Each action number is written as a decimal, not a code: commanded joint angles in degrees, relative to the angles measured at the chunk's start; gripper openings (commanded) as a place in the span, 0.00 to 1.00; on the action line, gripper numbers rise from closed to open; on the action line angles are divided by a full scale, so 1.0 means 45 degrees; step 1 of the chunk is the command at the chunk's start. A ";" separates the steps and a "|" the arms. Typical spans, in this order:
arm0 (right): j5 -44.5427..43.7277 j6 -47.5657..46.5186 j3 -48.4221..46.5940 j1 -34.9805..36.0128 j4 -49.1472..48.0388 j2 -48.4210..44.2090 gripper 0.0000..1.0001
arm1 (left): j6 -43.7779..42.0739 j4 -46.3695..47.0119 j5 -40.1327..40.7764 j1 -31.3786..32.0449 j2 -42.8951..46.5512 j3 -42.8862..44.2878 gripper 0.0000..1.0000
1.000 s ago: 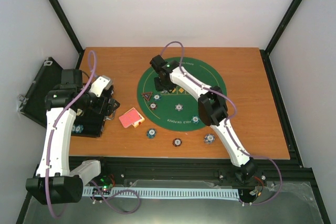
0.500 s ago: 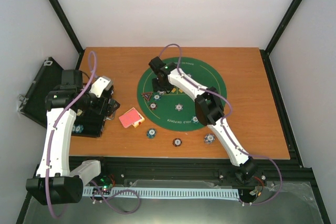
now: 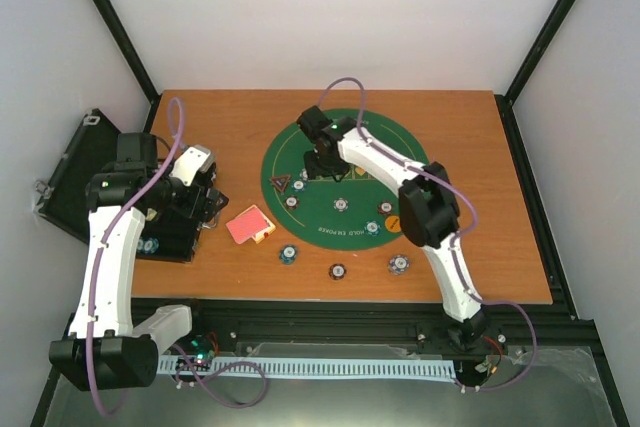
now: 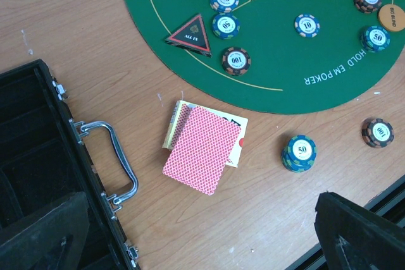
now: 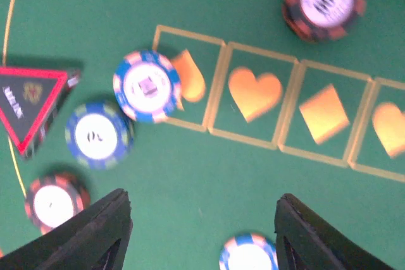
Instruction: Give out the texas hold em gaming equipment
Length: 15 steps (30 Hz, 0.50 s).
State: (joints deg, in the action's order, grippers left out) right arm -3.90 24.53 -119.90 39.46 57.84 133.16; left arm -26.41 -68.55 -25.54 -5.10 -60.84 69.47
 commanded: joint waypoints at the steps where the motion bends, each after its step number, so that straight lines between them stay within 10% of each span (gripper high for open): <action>1: -0.0484 -0.0087 0.3091 0.0051 -0.1027 -0.2262 0.62 | -0.0115 0.0102 -0.0189 -0.0077 0.0128 0.0297 1.00; 15: 0.0214 -0.0059 0.6968 0.0254 -0.2466 -0.3322 0.64 | -0.0163 -0.0115 -0.0223 -0.0086 0.0335 0.0409 1.00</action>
State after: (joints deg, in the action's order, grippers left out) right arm -3.57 24.43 -87.92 40.23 49.60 117.43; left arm -26.44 -68.60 -25.56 -5.10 -60.45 69.47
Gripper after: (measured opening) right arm 0.634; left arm 0.999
